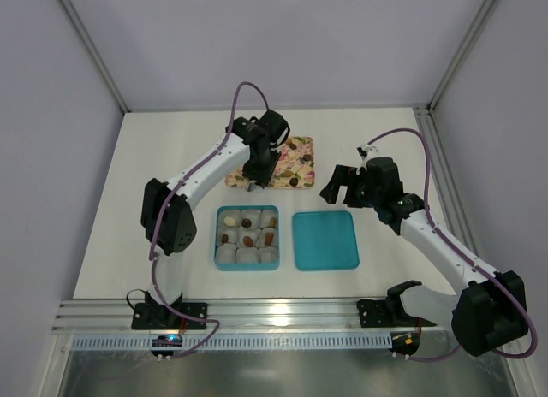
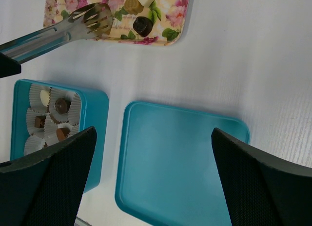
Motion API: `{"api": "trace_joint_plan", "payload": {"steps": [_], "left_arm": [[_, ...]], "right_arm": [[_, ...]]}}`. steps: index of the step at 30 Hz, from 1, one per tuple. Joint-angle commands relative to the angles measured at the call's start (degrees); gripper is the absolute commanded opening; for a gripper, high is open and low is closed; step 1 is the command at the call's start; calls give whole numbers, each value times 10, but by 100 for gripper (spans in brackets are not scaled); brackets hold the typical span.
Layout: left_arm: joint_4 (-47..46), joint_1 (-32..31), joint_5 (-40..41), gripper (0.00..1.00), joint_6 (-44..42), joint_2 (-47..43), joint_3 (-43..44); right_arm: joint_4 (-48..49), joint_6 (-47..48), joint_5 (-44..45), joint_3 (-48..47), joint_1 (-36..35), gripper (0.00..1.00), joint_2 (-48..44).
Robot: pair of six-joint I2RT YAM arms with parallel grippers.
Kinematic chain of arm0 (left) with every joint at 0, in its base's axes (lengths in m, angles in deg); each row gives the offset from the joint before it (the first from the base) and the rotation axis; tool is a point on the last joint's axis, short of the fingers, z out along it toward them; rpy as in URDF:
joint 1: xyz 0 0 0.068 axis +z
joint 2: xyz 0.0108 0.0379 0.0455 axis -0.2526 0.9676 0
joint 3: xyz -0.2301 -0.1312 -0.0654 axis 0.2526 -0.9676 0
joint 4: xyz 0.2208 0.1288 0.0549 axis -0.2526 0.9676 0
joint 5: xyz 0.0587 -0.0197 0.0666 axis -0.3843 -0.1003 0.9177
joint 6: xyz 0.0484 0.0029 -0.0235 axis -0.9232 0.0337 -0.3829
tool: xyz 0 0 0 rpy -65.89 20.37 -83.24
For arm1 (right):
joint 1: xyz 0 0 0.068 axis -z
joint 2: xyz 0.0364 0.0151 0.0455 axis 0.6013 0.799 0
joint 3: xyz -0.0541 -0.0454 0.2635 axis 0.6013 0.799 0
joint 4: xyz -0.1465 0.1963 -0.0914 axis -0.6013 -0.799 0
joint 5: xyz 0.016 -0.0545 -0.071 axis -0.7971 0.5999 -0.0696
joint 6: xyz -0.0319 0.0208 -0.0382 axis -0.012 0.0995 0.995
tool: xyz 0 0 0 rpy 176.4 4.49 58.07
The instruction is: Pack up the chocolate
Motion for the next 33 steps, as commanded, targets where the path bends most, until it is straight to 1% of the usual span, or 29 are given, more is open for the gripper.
{"api": "trace_joint_plan", "payload": {"steps": [1, 11, 24, 30, 33], "left_arm": [[12, -2, 19, 32, -10, 10, 43], [21, 2, 35, 31, -3, 36, 103], [25, 8, 30, 33, -4, 53, 106], [25, 8, 30, 39, -6, 54, 103], [25, 8, 33, 40, -7, 51, 104]], "right_arm": [[21, -2, 1, -4, -2, 100, -9], [20, 0, 3, -6, -2, 100, -8], [20, 3, 4, -8, -2, 100, -6], [20, 2, 3, -10, -2, 100, -5], [19, 3, 3, -10, -2, 100, -5]]}}
